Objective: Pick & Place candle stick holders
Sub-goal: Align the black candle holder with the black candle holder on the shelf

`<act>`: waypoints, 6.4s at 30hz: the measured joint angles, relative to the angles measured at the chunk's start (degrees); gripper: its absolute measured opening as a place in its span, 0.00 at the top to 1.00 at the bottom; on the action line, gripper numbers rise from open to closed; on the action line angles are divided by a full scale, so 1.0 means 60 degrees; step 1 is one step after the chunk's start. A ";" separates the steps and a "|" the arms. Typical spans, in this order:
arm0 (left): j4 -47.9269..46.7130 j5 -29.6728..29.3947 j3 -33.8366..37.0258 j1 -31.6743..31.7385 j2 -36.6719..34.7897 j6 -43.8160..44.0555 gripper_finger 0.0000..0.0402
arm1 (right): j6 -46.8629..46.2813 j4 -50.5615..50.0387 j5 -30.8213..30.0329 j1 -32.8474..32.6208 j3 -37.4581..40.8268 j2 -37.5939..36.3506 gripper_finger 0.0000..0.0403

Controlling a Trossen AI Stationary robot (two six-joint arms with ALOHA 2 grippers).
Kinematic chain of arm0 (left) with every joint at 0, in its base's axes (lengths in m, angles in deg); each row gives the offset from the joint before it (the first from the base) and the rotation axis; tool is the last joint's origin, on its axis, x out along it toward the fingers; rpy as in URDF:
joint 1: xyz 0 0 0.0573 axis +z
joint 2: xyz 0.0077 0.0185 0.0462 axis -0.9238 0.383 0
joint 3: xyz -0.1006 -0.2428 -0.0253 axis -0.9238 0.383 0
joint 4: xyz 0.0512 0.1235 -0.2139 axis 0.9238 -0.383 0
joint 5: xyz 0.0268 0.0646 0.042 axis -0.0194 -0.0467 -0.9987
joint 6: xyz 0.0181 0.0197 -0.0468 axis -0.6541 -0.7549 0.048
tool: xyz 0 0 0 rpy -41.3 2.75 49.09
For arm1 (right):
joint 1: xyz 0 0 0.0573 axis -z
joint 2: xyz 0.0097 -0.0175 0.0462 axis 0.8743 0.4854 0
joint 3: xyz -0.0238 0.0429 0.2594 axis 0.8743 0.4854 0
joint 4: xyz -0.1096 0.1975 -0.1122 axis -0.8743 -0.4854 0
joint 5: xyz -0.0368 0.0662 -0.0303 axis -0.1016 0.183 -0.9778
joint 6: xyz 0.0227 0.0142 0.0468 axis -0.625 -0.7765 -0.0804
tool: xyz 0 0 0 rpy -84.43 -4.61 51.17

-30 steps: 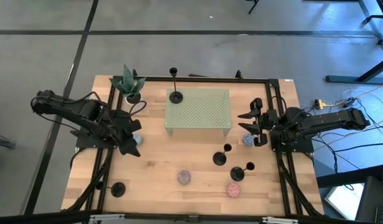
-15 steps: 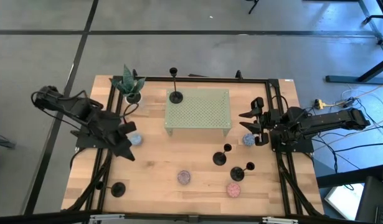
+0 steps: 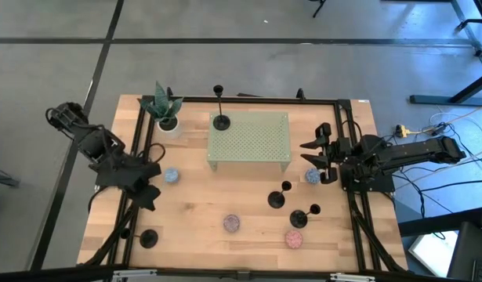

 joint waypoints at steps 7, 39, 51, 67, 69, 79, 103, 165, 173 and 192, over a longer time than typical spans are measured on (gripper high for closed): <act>-0.1549 -0.0062 0.0000 -0.1235 0.0048 0.1786 0.93 | 0.0002 -0.0024 0.0000 0.0000 0.0000 0.0031 0.64; -0.3464 0.1743 0.0004 -0.2776 0.0729 0.2913 0.86 | 0.0033 -0.0024 -0.0007 0.0000 0.0004 0.0127 0.64; -0.2114 0.2573 0.0004 -0.2787 0.0704 0.5067 0.68 | 0.0528 0.0221 -0.0008 0.0000 0.0004 0.0127 0.64; -0.1784 0.0980 -0.0872 -0.3310 0.1916 0.4796 0.69 | 0.0576 0.0425 -0.0011 0.0000 0.0004 0.0127 0.64; -0.1915 0.0590 -0.1146 -0.3430 0.2106 0.4705 0.69 | 0.0576 0.0449 -0.0011 0.0000 0.0004 0.0127 0.64; -0.2350 0.0529 -0.1410 -0.3812 0.2843 0.4552 0.69 | 0.0576 0.0449 -0.0011 0.0000 0.0004 0.0127 0.64; -0.2498 0.0329 -0.1463 -0.3453 0.3230 0.2775 0.96 | 0.0579 0.0448 -0.0011 0.0000 0.0004 0.0127 0.64; -0.4750 -0.0573 -0.7318 0.7982 0.3837 -0.5714 0.96 | 0.0781 0.0681 -0.0007 0.0002 0.0004 0.0127 0.64; -0.4747 0.0455 -0.7318 0.8623 0.4469 -0.5606 0.96 | 0.0774 0.0522 -0.0004 0.0000 0.0004 0.0127 0.64; -0.4747 0.1174 -0.7318 0.8620 0.3635 -0.6103 0.96 | 0.0591 0.0045 0.0025 0.0000 0.0004 0.0127 0.64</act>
